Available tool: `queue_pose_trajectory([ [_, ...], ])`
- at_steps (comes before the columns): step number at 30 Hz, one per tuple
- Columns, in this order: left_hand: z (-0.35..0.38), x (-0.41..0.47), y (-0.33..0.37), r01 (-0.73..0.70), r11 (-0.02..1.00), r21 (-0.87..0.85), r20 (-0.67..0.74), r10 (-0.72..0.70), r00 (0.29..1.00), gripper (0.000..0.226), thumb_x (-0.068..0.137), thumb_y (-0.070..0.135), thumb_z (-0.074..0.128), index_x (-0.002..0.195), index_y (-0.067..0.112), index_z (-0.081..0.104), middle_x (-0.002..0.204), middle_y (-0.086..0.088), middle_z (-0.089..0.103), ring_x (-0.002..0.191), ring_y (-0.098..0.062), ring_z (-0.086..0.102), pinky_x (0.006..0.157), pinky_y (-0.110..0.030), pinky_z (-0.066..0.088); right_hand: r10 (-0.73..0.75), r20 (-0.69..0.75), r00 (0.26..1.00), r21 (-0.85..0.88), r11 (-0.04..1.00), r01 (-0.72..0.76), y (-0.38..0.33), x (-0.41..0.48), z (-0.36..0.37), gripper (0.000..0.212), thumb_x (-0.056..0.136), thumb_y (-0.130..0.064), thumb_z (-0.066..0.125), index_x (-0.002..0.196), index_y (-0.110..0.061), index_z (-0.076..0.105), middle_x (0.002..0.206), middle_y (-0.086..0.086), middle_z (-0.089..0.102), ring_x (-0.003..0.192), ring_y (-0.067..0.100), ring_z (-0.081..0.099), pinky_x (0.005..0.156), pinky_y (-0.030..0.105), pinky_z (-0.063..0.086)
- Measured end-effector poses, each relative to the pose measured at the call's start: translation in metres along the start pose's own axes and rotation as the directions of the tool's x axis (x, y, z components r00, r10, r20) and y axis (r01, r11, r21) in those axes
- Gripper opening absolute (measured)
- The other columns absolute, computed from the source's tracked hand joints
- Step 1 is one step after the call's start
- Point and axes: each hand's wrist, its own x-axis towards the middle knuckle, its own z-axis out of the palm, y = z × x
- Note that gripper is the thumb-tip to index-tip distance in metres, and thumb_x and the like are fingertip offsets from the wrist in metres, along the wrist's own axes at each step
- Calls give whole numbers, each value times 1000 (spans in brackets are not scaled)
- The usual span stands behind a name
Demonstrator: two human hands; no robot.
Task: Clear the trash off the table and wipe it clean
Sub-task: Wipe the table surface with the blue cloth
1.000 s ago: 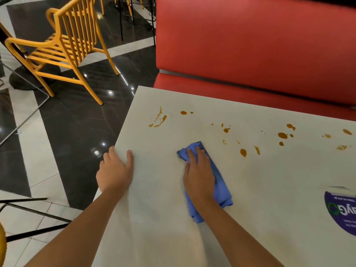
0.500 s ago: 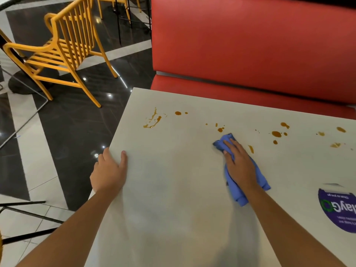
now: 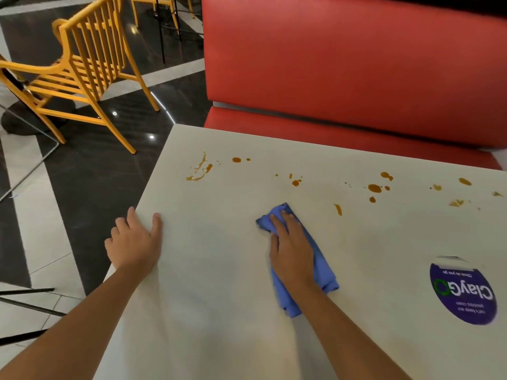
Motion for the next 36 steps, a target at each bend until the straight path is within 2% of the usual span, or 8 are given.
queue_pose_trajectory([
  [5,2,-26,26,-229,972,-49,-115,223,968,51,96,28,45,139,4,35,139,-18,38,127,-36,34,108,-44,21,-45,30,999,120,992,41,37,23,-11,37,91,-17,46,126,-9,56,133,12,53,123,28,50,102,33,39],
  [9,15,-72,68,-349,930,-111,-78,342,936,64,88,48,36,136,6,40,139,-12,42,130,-30,34,112,-38,17,66,53,996,135,988,-73,76,23,-30,38,97,-15,44,134,-14,47,145,4,39,136,21,34,107,17,18],
  [12,24,-102,98,-360,922,-143,-16,362,932,87,77,65,13,141,9,34,148,-6,32,139,-26,23,116,-34,9,168,28,985,151,974,-170,106,11,-46,39,97,-16,44,135,-17,46,147,2,37,137,18,31,106,19,23],
  [18,43,-138,130,-340,940,-27,96,341,935,104,68,79,0,149,14,4,158,1,-1,144,-22,-12,116,-35,-12,338,-91,937,147,935,-323,140,-24,-64,39,96,-15,46,135,-13,47,145,5,40,135,22,35,104,28,33],
  [27,48,-141,137,-318,946,64,59,314,948,108,67,82,3,150,13,5,158,-1,2,144,-25,-9,117,-38,-5,428,-146,892,66,904,-422,141,12,-55,36,95,-12,45,131,-6,50,139,16,45,130,32,40,101,42,42],
  [30,49,-140,139,-305,949,75,57,301,952,109,66,83,5,149,13,7,158,-1,4,145,-24,-7,117,-38,-5,337,-110,935,52,941,-333,117,13,-44,36,92,-9,49,128,-7,52,135,15,49,126,31,46,94,38,48],
  [33,51,-140,138,-292,953,75,49,289,956,109,66,83,9,149,13,10,158,0,7,145,-23,-5,118,-38,-2,145,-77,986,85,987,-139,99,-8,-44,30,86,-12,50,112,-11,65,117,11,63,108,25,62,78,30,57],
  [36,51,-140,138,-287,956,61,35,285,958,109,66,83,12,149,13,13,157,-1,10,145,-23,-3,118,-37,-2,-38,0,999,46,998,38,111,-35,-61,39,85,-21,38,111,-13,66,117,8,64,110,17,56,93,24,45],
])
